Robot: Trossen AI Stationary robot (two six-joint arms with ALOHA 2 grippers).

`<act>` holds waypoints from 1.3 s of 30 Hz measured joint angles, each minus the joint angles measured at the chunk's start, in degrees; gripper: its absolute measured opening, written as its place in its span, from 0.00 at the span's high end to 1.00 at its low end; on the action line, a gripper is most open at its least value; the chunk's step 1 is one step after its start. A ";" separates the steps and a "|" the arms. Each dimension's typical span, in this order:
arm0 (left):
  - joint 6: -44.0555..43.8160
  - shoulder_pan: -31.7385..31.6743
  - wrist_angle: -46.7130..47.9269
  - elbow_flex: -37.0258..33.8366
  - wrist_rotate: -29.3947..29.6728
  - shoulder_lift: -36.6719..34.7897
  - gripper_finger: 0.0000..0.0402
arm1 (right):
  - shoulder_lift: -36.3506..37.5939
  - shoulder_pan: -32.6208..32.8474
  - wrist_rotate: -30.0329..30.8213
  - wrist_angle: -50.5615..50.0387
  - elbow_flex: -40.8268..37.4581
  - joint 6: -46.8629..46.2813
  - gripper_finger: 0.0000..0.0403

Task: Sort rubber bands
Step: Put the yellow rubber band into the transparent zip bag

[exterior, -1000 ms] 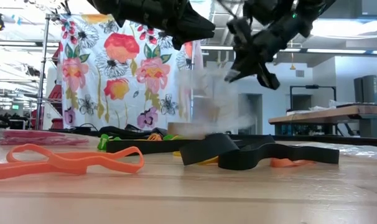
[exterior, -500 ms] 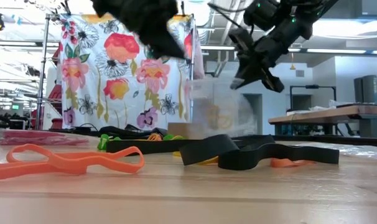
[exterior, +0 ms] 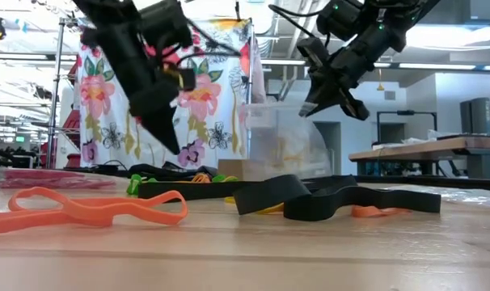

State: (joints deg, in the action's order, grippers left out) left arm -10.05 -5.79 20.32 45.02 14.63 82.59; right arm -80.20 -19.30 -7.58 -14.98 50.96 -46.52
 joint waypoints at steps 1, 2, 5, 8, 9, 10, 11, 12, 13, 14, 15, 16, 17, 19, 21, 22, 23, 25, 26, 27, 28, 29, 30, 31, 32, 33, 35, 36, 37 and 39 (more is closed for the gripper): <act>-0.86 -1.00 -0.39 -0.65 -0.45 0.00 0.79 | 0.00 0.03 -0.12 0.31 0.00 0.04 1.00; -1.72 -2.01 -0.69 -1.29 -0.91 0.00 0.79 | 0.00 -0.02 -0.10 0.60 0.00 0.26 1.00; -4.40 -5.16 -0.75 -3.28 -3.56 0.00 0.79 | -0.01 -0.18 0.08 0.67 0.00 0.47 1.00; -6.34 -7.13 -1.49 -5.36 -3.98 0.00 0.79 | -0.02 -0.02 0.02 0.65 0.00 0.52 1.00; -6.58 -7.53 -1.88 -6.40 -4.01 0.00 0.79 | -0.02 0.08 -0.13 0.62 0.00 0.52 1.00; -6.80 -7.79 -2.50 -7.49 -4.41 0.01 0.79 | -0.02 0.23 -0.12 0.59 0.00 0.55 1.00; -6.96 -7.93 -3.88 -8.50 -5.78 0.02 0.79 | -0.02 0.34 -0.10 0.58 0.00 0.55 1.00; -7.11 -7.94 -6.10 -9.52 -7.51 0.02 0.79 | -0.02 0.49 -0.10 0.58 0.00 0.55 1.00; -7.23 -7.88 -8.83 -10.67 -9.07 0.02 0.79 | -0.02 0.53 -0.10 0.56 0.00 0.55 1.00; -7.37 -7.82 -10.91 -11.76 -10.14 0.02 0.79 | -0.02 0.51 -0.10 0.58 0.00 0.55 1.00; -7.56 -7.79 -12.33 -12.68 -10.33 0.02 0.79 | -0.02 0.54 -0.10 0.58 0.00 0.55 1.00; -7.65 -7.81 -13.67 -13.34 -10.59 0.00 0.79 | -0.02 0.54 -0.10 0.58 0.00 0.55 1.00; -7.81 -7.85 -14.55 -13.99 -10.81 -0.04 0.79 | -0.02 0.56 -0.10 0.58 0.00 0.59 1.00; -8.68 -7.86 -14.84 -14.75 -10.72 -0.15 0.79 | -0.02 0.56 -0.10 0.60 0.00 0.68 1.00; -9.55 -7.83 -14.05 -15.17 -9.20 -0.24 0.79 | -0.02 0.54 -0.08 0.61 0.00 0.68 1.00; -9.98 -7.77 -12.74 -15.20 -8.16 -0.24 0.80 | -0.02 0.54 -0.08 0.65 0.00 0.68 1.00; -10.49 -7.68 -11.69 -15.20 -7.57 -0.24 0.80 | -0.02 0.54 -0.08 0.65 0.00 0.72 1.00; -10.77 -7.64 -10.55 -15.22 -6.68 -0.20 0.83 | -0.02 0.54 -0.08 0.71 0.00 1.30 1.00; -10.79 -7.62 -10.37 -15.24 -5.97 -0.20 0.86 | -0.02 0.54 -0.08 0.73 0.00 1.36 1.00; -10.82 -7.61 -10.34 -15.25 -5.25 -0.17 0.89 | -0.02 0.54 -0.08 0.85 0.00 1.38 1.00; -10.84 -7.57 -10.38 -15.29 -4.45 -0.15 0.93 | -0.02 0.54 -0.08 0.98 0.00 1.39 1.00; -10.85 -7.57 -10.59 -15.31 -4.21 -0.15 0.97 | -0.02 0.54 -0.08 0.95 0.00 1.39 1.00; -10.85 -7.57 -11.12 -15.31 -4.05 -0.15 0.98 | -0.02 0.54 -0.08 0.93 0.00 1.39 1.00; -10.85 -7.57 -11.77 -15.18 -3.88 -0.15 0.98 | -0.02 0.54 -0.08 0.95 0.00 1.40 1.00; -10.78 -7.57 -11.92 -14.99 -3.88 -0.14 0.99 | -0.02 0.54 -0.08 0.97 0.00 1.41 1.00; -10.45 -7.46 -11.92 -14.51 -4.00 -0.09 0.99 | -0.02 0.54 -0.08 0.95 0.00 1.42 1.00; -8.96 -6.82 -12.66 -13.98 -4.48 -0.03 1.00 | -0.03 0.54 -0.08 0.93 0.00 1.46 1.00; -7.92 -6.40 -13.98 -13.57 -5.64 0.11 1.00 | -0.02 0.54 -0.08 0.99 0.00 1.54 1.00; -7.15 -5.82 -16.18 -12.95 -7.09 0.34 1.00 | -0.04 0.54 -0.08 1.02 0.00 1.53 1.00; -5.68 -4.30 -20.47 -11.79 -9.16 0.09 1.00 | -0.02 0.54 -0.08 0.91 0.00 1.53 1.00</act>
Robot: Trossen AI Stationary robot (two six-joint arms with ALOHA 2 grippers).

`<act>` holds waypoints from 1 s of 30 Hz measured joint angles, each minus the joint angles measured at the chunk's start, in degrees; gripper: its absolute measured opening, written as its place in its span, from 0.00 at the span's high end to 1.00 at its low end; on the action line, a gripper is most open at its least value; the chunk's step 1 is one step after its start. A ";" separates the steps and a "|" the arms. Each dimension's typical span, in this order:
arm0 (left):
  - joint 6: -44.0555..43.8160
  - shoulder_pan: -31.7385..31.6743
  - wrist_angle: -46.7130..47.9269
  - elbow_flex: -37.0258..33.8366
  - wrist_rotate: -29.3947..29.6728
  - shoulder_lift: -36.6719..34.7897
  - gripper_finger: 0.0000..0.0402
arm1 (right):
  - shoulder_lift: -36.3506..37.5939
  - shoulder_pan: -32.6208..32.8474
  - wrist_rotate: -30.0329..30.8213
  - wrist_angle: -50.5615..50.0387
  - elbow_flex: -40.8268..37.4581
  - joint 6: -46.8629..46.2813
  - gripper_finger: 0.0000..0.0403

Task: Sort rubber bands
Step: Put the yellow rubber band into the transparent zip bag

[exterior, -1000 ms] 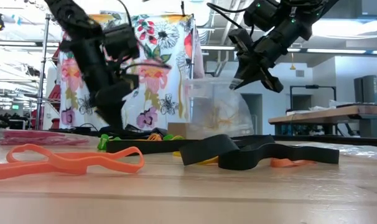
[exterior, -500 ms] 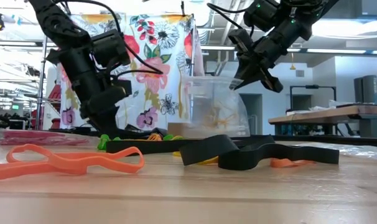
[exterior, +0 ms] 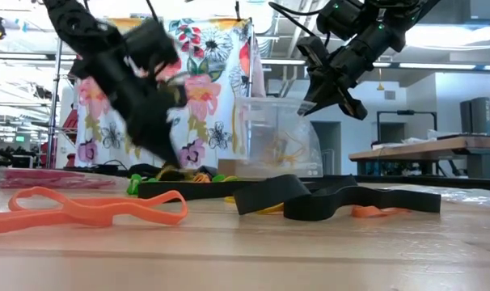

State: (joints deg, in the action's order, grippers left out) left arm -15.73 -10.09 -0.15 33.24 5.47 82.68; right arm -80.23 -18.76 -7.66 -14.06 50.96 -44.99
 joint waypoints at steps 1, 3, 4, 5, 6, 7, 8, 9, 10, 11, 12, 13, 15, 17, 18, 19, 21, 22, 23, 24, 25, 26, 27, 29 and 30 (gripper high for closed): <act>0.78 0.64 -1.40 0.58 -0.47 -0.07 1.00 | -0.01 0.00 0.00 0.01 0.00 0.00 1.00; 2.14 1.74 -3.83 1.66 -0.45 0.05 1.00 | -0.01 0.00 0.00 -0.07 0.00 0.00 1.00; 2.71 2.25 -4.69 2.25 -0.39 0.06 1.00 | -0.02 0.02 0.00 -0.11 0.00 0.00 1.00; 3.14 2.77 -5.87 2.97 -0.22 0.06 1.00 | -0.02 0.06 0.00 -0.17 0.00 0.00 1.00; 3.59 3.11 -7.02 3.70 0.04 0.06 1.00 | -0.02 0.03 0.00 -0.29 0.00 0.00 1.00; 4.14 3.38 -7.29 4.49 0.47 0.03 1.00 | -0.02 -0.10 0.00 -0.29 0.00 0.00 1.00; 4.74 3.62 -7.15 5.31 0.83 -0.03 1.00 | -0.01 -0.13 0.00 -0.27 0.00 0.00 1.00; 5.20 3.85 -7.12 6.20 1.50 -0.03 1.00 | -0.02 -0.13 0.00 -0.28 0.00 0.00 1.00; 5.52 4.16 -7.12 7.26 2.13 -0.03 1.00 | 0.00 -0.13 0.00 -0.28 0.00 0.00 1.00; 5.91 4.49 -7.43 8.42 2.23 -0.03 1.00 | -0.02 -0.13 0.00 -0.29 0.00 -0.02 1.00; 6.48 4.96 -8.35 9.61 2.00 -0.03 1.00 | -0.02 -0.13 0.00 -0.31 0.00 -0.02 1.00; 7.40 5.57 -9.38 10.89 1.29 -0.06 1.00 | -0.02 -0.13 0.00 -0.28 0.00 -0.02 1.00; 9.78 7.04 -10.60 13.15 0.31 -0.52 1.00 | -0.02 -0.13 0.00 -0.28 0.00 -0.02 1.00; 12.42 8.33 -11.43 15.73 1.26 -0.58 1.00 | -0.02 -0.13 0.00 -0.28 0.00 -0.24 1.00; 13.35 8.83 -11.49 16.66 2.84 -0.58 1.00 | -0.02 -0.13 0.00 -0.22 0.00 -0.99 1.00; 14.09 9.19 -11.23 17.51 4.85 -0.58 1.00 | -0.02 -0.13 0.00 -0.06 0.00 -2.00 1.00; 15.61 9.49 -11.18 18.85 8.64 -0.26 1.00 | -0.02 -0.12 0.00 0.01 0.02 -5.25 1.00; 16.10 9.49 -11.28 19.26 9.70 -0.16 1.00 | -0.02 -0.05 0.00 -0.11 0.02 -6.92 1.00; 16.54 9.33 -11.23 19.40 10.14 -0.14 1.00 | -0.02 -0.07 0.00 -0.05 0.02 -8.39 1.00; 16.93 9.03 -11.22 19.43 10.16 -0.14 1.00 | -0.02 -0.07 0.00 -0.02 0.02 -9.79 1.00; 17.33 8.74 -11.25 19.45 10.13 -0.12 1.00 | -0.02 -0.07 0.01 0.00 0.02 -11.18 1.00; 17.60 8.44 -11.26 19.45 10.14 -0.12 1.00 | -0.02 -0.07 0.00 0.02 0.02 -12.49 1.00; 17.80 8.11 -11.34 19.46 10.18 -0.12 1.00 | -0.02 -0.07 0.00 0.00 0.02 -13.63 1.00; 18.23 7.30 -11.98 19.47 10.17 -0.09 1.00 | -0.02 -0.07 0.00 0.02 0.02 -14.91 1.00; 18.30 6.89 -12.73 19.47 10.12 -0.09 1.00 | -0.02 -0.07 0.01 0.02 0.02 -14.96 1.00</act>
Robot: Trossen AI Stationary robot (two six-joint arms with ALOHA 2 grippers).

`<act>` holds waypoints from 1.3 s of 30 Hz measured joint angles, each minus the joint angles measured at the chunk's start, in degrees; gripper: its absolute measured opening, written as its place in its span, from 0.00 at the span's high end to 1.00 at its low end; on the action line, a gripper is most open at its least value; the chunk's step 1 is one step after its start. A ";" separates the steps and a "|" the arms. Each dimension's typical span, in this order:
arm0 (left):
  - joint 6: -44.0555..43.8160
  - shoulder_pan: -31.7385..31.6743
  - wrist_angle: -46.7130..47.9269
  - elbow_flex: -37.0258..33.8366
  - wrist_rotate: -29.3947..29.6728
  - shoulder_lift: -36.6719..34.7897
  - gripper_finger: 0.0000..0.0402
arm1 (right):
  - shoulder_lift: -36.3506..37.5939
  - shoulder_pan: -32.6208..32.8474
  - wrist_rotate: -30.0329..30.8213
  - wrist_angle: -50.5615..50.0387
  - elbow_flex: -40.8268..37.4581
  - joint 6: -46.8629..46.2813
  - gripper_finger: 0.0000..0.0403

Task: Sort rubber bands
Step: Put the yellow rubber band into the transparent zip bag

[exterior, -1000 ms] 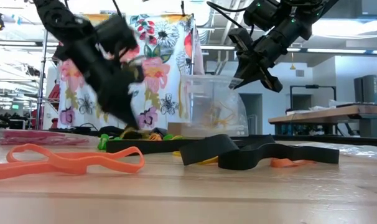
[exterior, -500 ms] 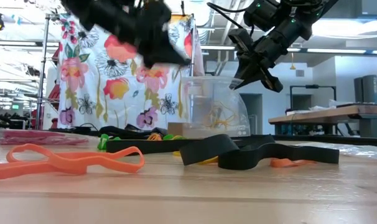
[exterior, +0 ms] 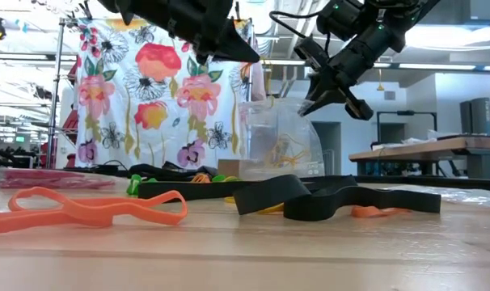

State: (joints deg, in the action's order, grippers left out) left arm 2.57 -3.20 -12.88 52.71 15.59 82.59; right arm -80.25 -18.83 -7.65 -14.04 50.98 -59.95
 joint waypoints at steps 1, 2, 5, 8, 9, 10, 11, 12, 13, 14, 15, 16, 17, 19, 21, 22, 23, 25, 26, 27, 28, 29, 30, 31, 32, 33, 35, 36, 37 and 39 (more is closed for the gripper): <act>0.04 -0.46 -0.68 0.02 -0.06 0.00 1.00 | 0.00 0.00 0.05 -0.04 0.00 -0.01 1.00; 0.24 -0.88 -0.98 0.04 -0.33 0.00 1.00 | 0.00 0.09 0.16 -0.08 0.00 -0.01 1.00; 0.85 -1.91 -1.37 0.04 -2.32 0.04 1.00 | 0.00 0.72 0.28 -0.09 0.00 0.23 1.00; 1.43 -2.34 -4.17 0.07 -5.47 0.04 1.00 | 0.00 1.75 0.28 -0.07 0.00 0.25 1.00; 1.86 -2.35 -4.53 0.07 -6.24 0.05 1.00 | 0.00 2.15 0.28 -0.09 0.00 0.25 1.00; 2.20 -2.36 -4.97 0.07 -6.43 0.55 1.00 | -0.05 2.58 0.28 -0.09 0.00 0.25 1.00; 2.35 -2.36 -5.69 0.07 -6.55 0.96 1.00 | -0.31 3.13 0.28 0.06 0.00 0.25 1.00; 2.37 -2.36 -5.35 0.04 -6.64 1.18 1.00 | -0.55 3.59 0.28 0.46 0.00 0.13 1.00; 2.38 -2.38 -5.11 0.00 -6.99 1.24 1.00 | -0.74 4.01 0.28 0.58 0.00 -0.24 1.00; 2.41 -2.46 -6.21 0.00 -7.23 1.80 1.00 | -0.79 4.35 0.25 0.62 0.00 -0.59 1.00; 2.56 -2.52 -7.64 0.16 -7.39 2.43 1.00 | -0.82 4.71 0.25 1.03 0.00 -1.04 1.00; 2.62 -2.67 -7.72 0.22 -7.46 2.69 1.00 | -1.06 5.03 0.23 1.82 0.02 -1.46 1.00; 2.61 -2.81 -6.89 0.06 -7.56 2.85 1.00 | -1.21 5.36 0.23 2.34 0.02 -1.79 1.00; 2.53 -2.89 -7.72 0.06 -7.91 4.11 1.00 | -1.35 5.91 0.21 2.68 0.01 -1.98 1.00; 2.53 -2.91 -7.11 0.04 -7.96 4.62 1.00 | -1.34 6.39 0.21 4.18 0.00 -2.05 1.00; 2.48 -2.91 -7.41 0.04 -8.15 4.83 1.00 | -1.33 6.54 0.19 4.75 0.02 -2.20 1.00; 2.17 -2.91 -7.38 0.04 -8.64 4.85 1.00 | -1.33 6.51 0.19 5.08 0.02 -2.22 1.00; 0.96 -2.91 -7.07 0.04 -10.05 4.85 1.00 | -1.33 6.47 0.15 6.00 0.00 -2.18 1.00; 0.47 -2.88 -6.84 0.04 -10.77 4.85 1.00 | -1.33 6.43 0.14 6.74 0.00 -2.17 1.00; -0.05 -2.59 -6.67 0.04 -11.05 4.85 1.00 | -1.32 6.40 0.14 6.94 0.00 -2.18 1.00; -0.31 -2.29 -6.29 0.04 -11.11 4.85 1.00 | -1.29 6.33 0.14 7.13 0.00 -2.22 1.00; -0.37 -1.92 -6.16 0.04 -11.17 4.85 1.00 | -1.29 6.32 0.14 7.32 0.00 -2.49 1.00; -0.36 -1.44 -6.19 0.04 -11.25 4.85 1.00 | -1.29 6.32 0.14 7.11 0.00 -2.80 1.00; -0.38 -1.05 -6.15 0.04 -11.31 4.82 1.00 | -1.29 6.32 0.12 6.94 0.00 -2.98 1.00; -0.43 -0.76 -6.10 0.04 -11.34 4.81 1.00 | -1.31 6.32 0.12 7.08 0.00 -3.03 1.00; -0.64 -0.51 -5.88 0.04 -11.37 4.81 1.00 | -1.29 6.32 0.06 7.13 0.00 -3.03 1.00; -1.94 -0.33 -5.33 0.04 -11.34 4.81 1.00 | -1.29 6.32 -0.09 7.05 0.00 -3.03 1.00; -2.56 -0.32 -5.07 0.04 -11.30 4.81 1.00 | -1.29 6.32 -0.22 6.96 0.00 -3.03 1.00; -3.03 -0.32 -4.74 0.04 -11.23 4.79 1.00 | -1.29 6.32 -0.43 6.93 0.00 -3.05 1.00; -3.75 -0.41 -3.92 0.04 -11.09 4.79 1.00 | -1.29 6.47 -1.20 7.01 0.00 -3.03 1.00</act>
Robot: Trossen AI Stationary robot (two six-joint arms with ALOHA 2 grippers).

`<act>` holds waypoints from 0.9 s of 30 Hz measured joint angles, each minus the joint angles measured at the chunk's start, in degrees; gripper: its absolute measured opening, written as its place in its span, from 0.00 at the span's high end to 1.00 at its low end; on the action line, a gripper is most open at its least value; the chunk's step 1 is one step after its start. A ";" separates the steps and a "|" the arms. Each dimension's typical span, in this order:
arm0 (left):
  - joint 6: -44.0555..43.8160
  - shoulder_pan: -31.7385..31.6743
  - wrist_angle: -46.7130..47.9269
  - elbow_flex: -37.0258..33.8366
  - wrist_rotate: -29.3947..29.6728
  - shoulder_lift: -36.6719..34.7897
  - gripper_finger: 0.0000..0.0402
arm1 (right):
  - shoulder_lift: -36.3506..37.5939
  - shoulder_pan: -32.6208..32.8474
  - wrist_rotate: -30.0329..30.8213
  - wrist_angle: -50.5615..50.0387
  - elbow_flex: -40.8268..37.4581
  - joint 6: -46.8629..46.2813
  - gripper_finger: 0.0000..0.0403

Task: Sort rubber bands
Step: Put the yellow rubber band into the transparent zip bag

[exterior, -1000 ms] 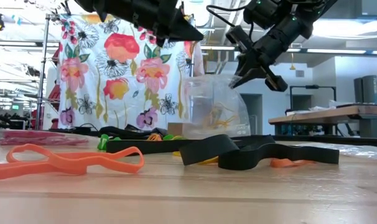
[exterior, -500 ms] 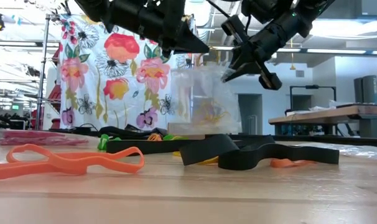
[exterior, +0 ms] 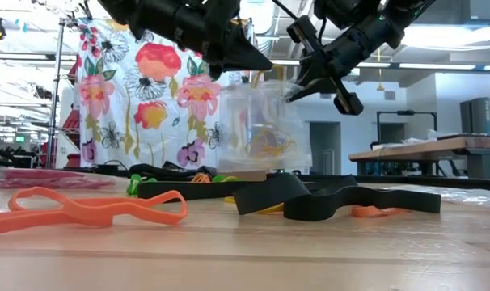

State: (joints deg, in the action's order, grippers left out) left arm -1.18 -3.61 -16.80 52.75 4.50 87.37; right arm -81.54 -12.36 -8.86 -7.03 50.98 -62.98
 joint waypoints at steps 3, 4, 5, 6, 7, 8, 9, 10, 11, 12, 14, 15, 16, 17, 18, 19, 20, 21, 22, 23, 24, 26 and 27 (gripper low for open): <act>-1.29 -0.31 1.05 0.00 0.28 0.00 1.00 | -0.01 0.55 -0.54 -0.31 0.00 0.07 1.00; -1.51 -0.45 1.18 0.00 0.33 0.00 1.00 | 0.00 0.87 -0.58 -0.45 0.00 0.03 1.00; -1.55 -0.53 1.15 0.00 0.45 0.00 1.00 | 0.00 1.20 -0.65 -0.59 0.00 -0.02 1.00; -1.53 -0.54 1.07 0.00 0.57 0.00 1.00 | 0.00 1.51 -0.73 -0.70 0.00 -0.02 1.00; -1.52 -0.55 0.85 0.00 0.69 0.00 1.00 | 0.00 1.90 -0.75 -0.70 0.00 -0.02 1.00; -1.52 -0.53 0.62 0.00 0.67 0.00 1.00 | 0.00 2.27 -0.76 -0.73 0.00 -0.02 1.00; -1.52 -0.53 0.27 0.00 0.55 0.00 1.00 | 0.00 2.63 -0.76 -0.90 0.00 -0.14 1.00; -1.50 -0.53 -0.31 0.00 0.18 0.00 1.00 | -0.01 2.95 -0.77 -1.29 0.00 -0.49 1.00; -1.48 -0.51 -0.99 0.00 -0.29 0.00 1.00 | -0.02 3.29 -0.77 -1.86 0.00 -1.02 1.00; -1.48 -0.51 -1.75 0.00 -1.00 0.00 1.00 | -0.25 3.62 -0.77 -2.14 0.00 -1.58 1.00; -1.46 -0.51 -2.82 0.00 -1.60 0.00 1.00 | -0.92 4.25 -0.77 -2.22 0.00 -2.48 1.00; -1.28 -0.51 -2.97 0.00 -1.60 0.00 1.00 | -1.33 4.41 -0.77 -2.28 0.00 -3.08 1.00; -1.08 -0.51 -3.06 0.00 -1.60 0.00 1.00 | -1.82 4.57 -0.77 -2.18 0.00 -3.82 1.00; -1.05 -0.51 -3.06 0.00 -1.61 -0.01 1.00 | -2.38 4.56 -0.78 -2.00 0.00 -4.63 1.00; -1.04 -0.51 -3.12 0.00 -1.65 0.00 1.00 | -2.93 4.54 -1.03 -1.73 0.00 -5.17 1.00; -1.04 -0.51 -3.10 0.00 -1.65 0.00 1.00 | -3.49 4.40 -1.66 -1.13 0.00 -5.69 1.00; -1.04 -0.51 -3.08 0.00 -1.67 0.00 1.00 | -4.04 4.15 -2.53 -0.18 0.00 -5.95 1.00; -1.04 -0.51 -2.94 0.00 -1.69 -0.01 1.00 | -4.20 3.86 -3.59 0.53 0.00 -6.01 1.00; -1.02 -0.51 -2.83 0.00 -1.69 0.00 1.00 | -4.22 3.61 -4.58 0.88 0.00 -6.01 1.00; -1.02 -0.51 -2.64 0.00 -1.69 0.00 1.00 | -4.15 3.46 -5.13 1.50 0.00 -5.97 1.00; -1.02 -0.51 -2.33 0.00 -1.69 0.00 1.00 | -4.13 3.29 -5.36 2.30 0.00 -5.74 1.00; -0.93 -0.51 -1.94 0.00 -1.71 0.00 1.00 | -4.10 3.17 -5.55 3.02 0.00 -4.89 1.00; -0.60 -0.51 -1.78 0.00 -1.71 0.00 1.00 | -4.02 3.20 -5.77 3.47 -0.03 -4.40 1.00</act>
State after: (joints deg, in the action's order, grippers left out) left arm -1.78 -4.12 -18.58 52.75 2.79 87.37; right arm -85.55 -9.16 -14.63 -3.55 50.95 -67.38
